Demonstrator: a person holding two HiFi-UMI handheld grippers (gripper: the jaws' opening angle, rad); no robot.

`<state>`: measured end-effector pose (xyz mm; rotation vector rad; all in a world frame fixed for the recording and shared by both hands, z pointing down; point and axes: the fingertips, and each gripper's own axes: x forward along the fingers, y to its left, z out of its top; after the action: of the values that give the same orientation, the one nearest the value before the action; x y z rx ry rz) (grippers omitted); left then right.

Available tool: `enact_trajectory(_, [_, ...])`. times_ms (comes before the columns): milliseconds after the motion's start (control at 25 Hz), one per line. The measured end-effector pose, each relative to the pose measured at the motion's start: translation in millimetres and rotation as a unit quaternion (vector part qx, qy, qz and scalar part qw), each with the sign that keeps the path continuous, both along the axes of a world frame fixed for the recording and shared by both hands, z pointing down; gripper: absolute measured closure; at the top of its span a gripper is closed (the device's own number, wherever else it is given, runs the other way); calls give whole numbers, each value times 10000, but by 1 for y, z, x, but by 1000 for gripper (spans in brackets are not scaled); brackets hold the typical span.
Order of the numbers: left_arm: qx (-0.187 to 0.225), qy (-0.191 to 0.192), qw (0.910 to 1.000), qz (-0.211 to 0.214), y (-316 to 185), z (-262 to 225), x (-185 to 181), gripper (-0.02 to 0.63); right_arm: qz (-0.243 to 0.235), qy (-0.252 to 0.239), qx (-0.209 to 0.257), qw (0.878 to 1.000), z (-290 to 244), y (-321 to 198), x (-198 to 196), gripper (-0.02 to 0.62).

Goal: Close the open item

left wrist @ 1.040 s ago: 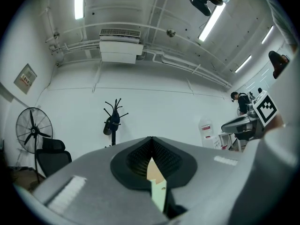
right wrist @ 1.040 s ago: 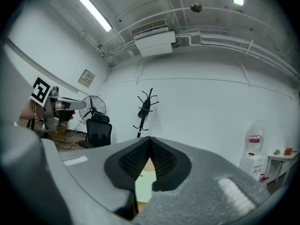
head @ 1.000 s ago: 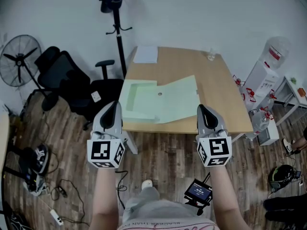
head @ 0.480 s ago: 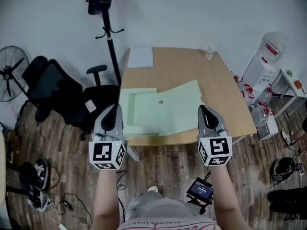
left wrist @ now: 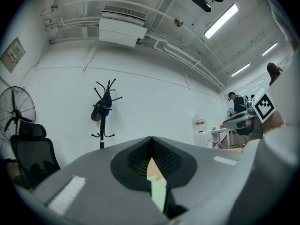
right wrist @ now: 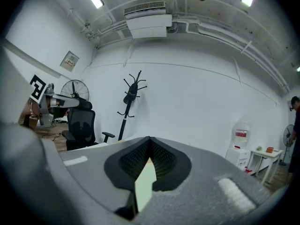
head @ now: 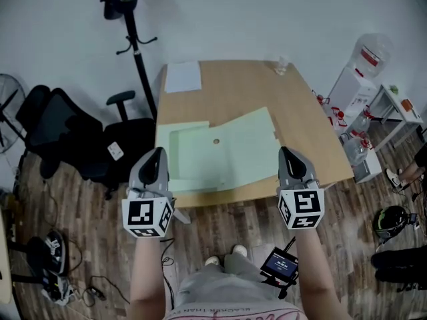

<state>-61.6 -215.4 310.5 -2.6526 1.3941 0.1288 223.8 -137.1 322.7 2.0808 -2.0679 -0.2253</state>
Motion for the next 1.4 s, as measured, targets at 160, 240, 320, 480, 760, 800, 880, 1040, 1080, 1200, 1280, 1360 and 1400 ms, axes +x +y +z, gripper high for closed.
enact_trajectory(160, [-74, -28, 9999, 69, -7, 4, 10, 595, 191, -17, -60, 9998, 3, 0, 23, 593])
enact_trajectory(240, [-107, -66, 9999, 105, -9, 8, 16, 595, 295, -47, -91, 9995, 5, -1, 37, 593])
enact_trajectory(320, [-153, -115, 9997, 123, -13, 12, 22, 595, 405, -98, -130, 9990, 9, -3, 52, 593])
enact_trajectory(480, [-234, -151, 9996, 67, -25, 15, 31, 594, 552, -170, -224, 9981, 13, -12, 81, 593])
enact_trajectory(760, [-284, -152, 9994, -121, -44, 16, 45, 594, 580, -278, -359, 9973, 23, -35, 119, 594])
enact_trajectory(800, [-292, -157, 9994, -141, -47, 17, 47, 594, 553, -290, -407, 9972, 26, -40, 124, 593])
enact_trajectory(880, [-307, -189, 9992, -176, -51, 18, 51, 594, 440, -304, -565, 9970, 32, -51, 130, 592])
enact_trajectory(1040, [-366, -286, 9986, -247, -62, 22, 57, 594, 75, -267, -1077, 9938, 54, -73, 135, 593])
enact_trajectory(1080, [-378, -308, 9985, -261, -64, 23, 59, 594, -13, -255, -1236, 9920, 60, -78, 137, 592])
enact_trajectory(1200, [-397, -390, 9981, -282, -71, 25, 65, 594, -204, -247, -1720, 9846, 81, -91, 140, 592])
enact_trajectory(1280, [-403, -448, 9977, -303, -75, 25, 69, 594, -323, -285, -2025, 9783, 97, -97, 141, 594])
enact_trajectory(1360, [-421, -490, 9973, -337, -80, 27, 73, 594, -421, -320, -2322, 9712, 113, -102, 141, 594])
enact_trajectory(1400, [-435, -508, 9971, -357, -82, 28, 74, 594, -454, -329, -2467, 9675, 121, -104, 142, 594])
